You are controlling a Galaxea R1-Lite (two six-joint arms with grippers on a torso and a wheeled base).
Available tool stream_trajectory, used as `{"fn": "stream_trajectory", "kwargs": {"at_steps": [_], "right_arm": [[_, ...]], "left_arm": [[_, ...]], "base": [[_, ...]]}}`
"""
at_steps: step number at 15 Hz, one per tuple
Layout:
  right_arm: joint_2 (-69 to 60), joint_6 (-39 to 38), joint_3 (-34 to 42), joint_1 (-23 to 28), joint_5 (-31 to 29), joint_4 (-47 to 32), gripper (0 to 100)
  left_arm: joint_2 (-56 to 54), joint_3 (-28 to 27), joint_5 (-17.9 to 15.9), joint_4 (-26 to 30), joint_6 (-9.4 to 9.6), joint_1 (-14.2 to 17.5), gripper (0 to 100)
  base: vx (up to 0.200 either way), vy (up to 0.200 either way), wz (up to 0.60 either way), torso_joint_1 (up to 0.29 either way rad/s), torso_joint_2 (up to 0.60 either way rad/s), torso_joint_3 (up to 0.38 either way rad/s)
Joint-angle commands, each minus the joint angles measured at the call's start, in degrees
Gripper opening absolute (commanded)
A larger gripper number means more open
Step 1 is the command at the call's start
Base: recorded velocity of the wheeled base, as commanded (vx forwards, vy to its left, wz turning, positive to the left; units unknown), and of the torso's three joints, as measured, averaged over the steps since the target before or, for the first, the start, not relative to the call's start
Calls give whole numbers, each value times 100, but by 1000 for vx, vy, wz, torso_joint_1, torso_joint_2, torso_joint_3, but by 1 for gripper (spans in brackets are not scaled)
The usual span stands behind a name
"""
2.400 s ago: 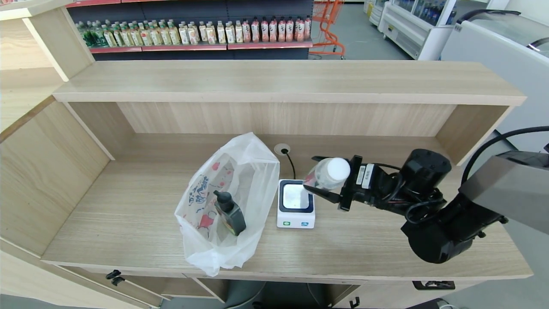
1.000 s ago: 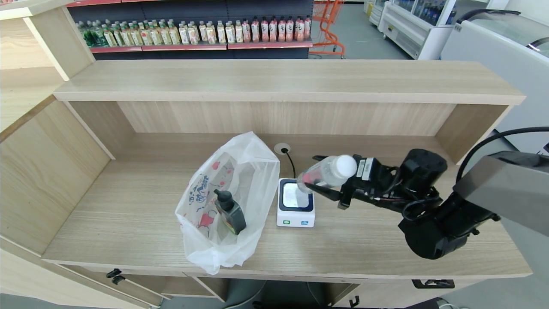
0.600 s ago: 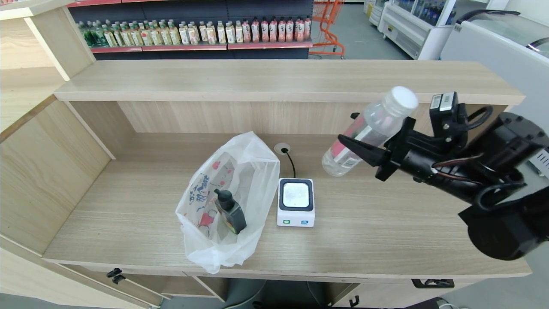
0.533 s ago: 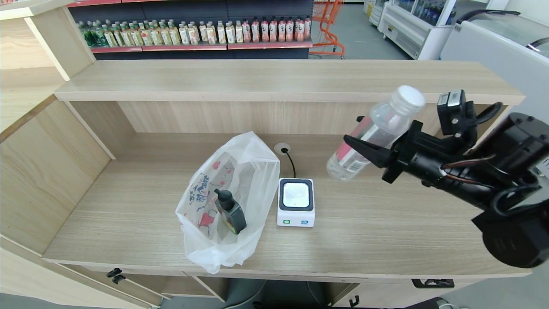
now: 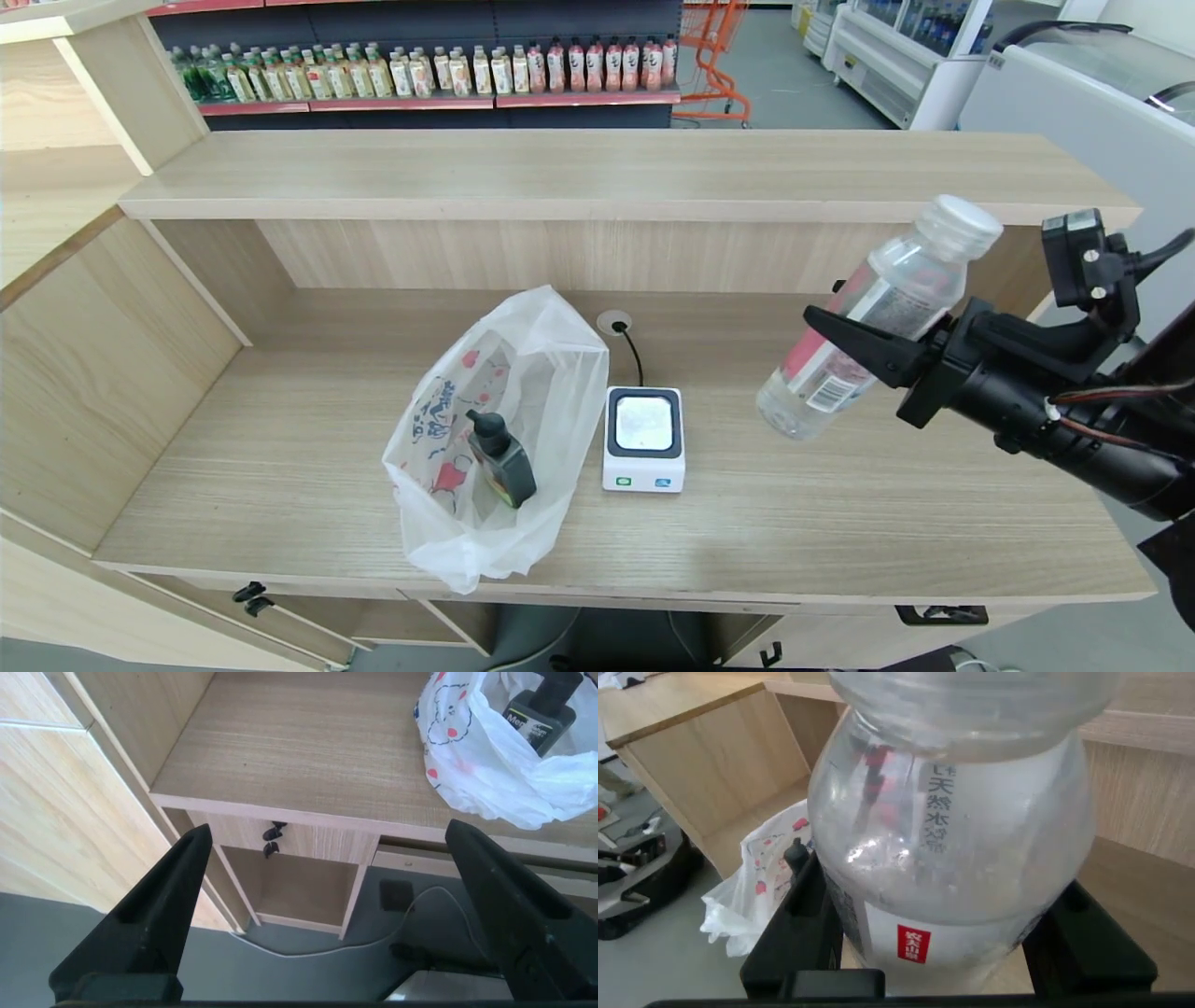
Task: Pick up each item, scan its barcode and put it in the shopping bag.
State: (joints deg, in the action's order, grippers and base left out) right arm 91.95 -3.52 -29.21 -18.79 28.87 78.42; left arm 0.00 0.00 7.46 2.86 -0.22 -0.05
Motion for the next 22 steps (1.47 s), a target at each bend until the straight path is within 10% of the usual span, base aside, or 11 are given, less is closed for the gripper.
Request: {"fn": "stream_trajectory", "kwargs": {"at_steps": [1, 13, 22], "right_arm": [[-72, 1, 73, 6, 5, 6, 0], [-55, -676, 170, 6, -268, -468, 0], [1457, -667, -1412, -99, -1094, -987, 0]], "left_arm": [[0, 0, 1, -5, -4, 5, 100], [0, 0, 1, -5, -4, 5, 100], [0, 0, 1, -5, 4, -4, 100]], "base": [[0, 0, 0, 0, 0, 0], [0, 133, 0, 2, 2, 2], [0, 67, 0, 1, 2, 2]]}}
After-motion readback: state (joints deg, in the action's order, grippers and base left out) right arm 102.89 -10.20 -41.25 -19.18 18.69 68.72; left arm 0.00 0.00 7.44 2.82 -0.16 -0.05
